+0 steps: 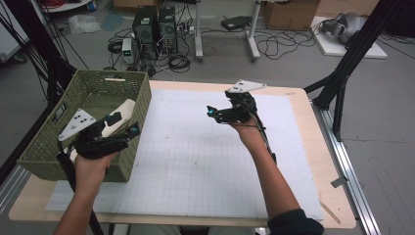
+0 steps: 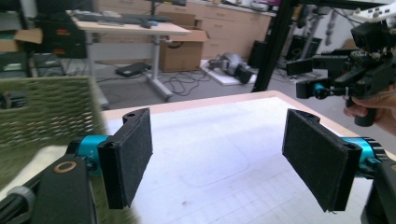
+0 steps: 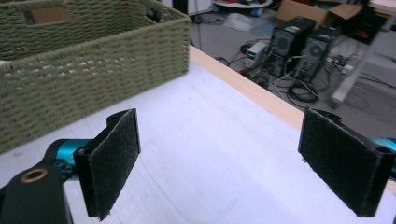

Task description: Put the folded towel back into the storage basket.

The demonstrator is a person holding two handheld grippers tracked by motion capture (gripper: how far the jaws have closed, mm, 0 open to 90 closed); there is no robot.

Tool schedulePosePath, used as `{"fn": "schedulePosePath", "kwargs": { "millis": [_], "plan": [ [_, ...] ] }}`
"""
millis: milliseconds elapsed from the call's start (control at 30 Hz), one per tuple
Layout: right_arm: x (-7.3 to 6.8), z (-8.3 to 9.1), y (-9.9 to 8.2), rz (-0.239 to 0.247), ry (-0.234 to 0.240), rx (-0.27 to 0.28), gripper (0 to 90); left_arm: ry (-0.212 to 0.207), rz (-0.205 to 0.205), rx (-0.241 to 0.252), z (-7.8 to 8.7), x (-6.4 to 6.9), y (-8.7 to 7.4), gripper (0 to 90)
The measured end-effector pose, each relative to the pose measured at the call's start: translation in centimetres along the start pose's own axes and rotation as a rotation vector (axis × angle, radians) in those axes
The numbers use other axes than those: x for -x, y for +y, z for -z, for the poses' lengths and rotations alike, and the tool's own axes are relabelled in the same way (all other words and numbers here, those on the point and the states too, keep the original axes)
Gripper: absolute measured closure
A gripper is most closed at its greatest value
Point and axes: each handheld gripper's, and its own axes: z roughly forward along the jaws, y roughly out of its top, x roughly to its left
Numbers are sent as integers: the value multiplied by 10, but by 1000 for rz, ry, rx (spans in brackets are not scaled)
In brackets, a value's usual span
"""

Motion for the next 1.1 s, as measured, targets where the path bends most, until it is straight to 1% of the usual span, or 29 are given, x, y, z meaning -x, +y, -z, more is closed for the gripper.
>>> {"fn": "schedulePosePath", "kwargs": {
  "millis": [67, 100, 200, 267, 333, 400, 567, 600, 700, 800, 900, 1033, 1100],
  "plan": [
    [6, 15, -11, -17, -25, -1, 122, -22, -3, -2, -7, 5, 0, 247],
    [9, 20, -14, -19, -33, 0, 122, -35, -10, -8, -11, 8, -1, 247],
    [15, 39, -28, -32, -66, 5, 122, -81, -19, -25, -23, 15, -3, 247],
    [19, 52, -40, -45, -88, 17, 121, -113, -24, -37, -33, 20, -5, 247],
    [20, 64, -52, -59, -106, 15, 120, -136, -29, -43, -40, 26, -8, 247],
    [21, 73, -63, -59, -123, 7, 120, -154, -40, -50, -47, 31, -12, 247],
    [22, 98, -95, -92, -163, -5, 119, -188, -57, -70, -59, 40, -23, 247],
    [22, 102, -100, -100, -175, -11, 118, -191, -58, -73, -61, 41, -25, 247],
    [21, 112, -113, -111, -192, -1, 117, -204, -69, -82, -65, 45, -31, 247],
    [17, 117, -123, -104, -206, -7, 116, -209, -72, -80, -67, 46, -38, 247],
    [11, 121, -133, -98, -211, -23, 116, -215, -74, -83, -69, 48, -46, 248],
    [6, 126, -143, -115, -223, -10, 116, -229, -85, -93, -72, 51, -57, 248],
    [6, 129, -147, -120, -230, -6, 116, -229, -89, -98, -74, 52, -61, 248]
  ]
}}
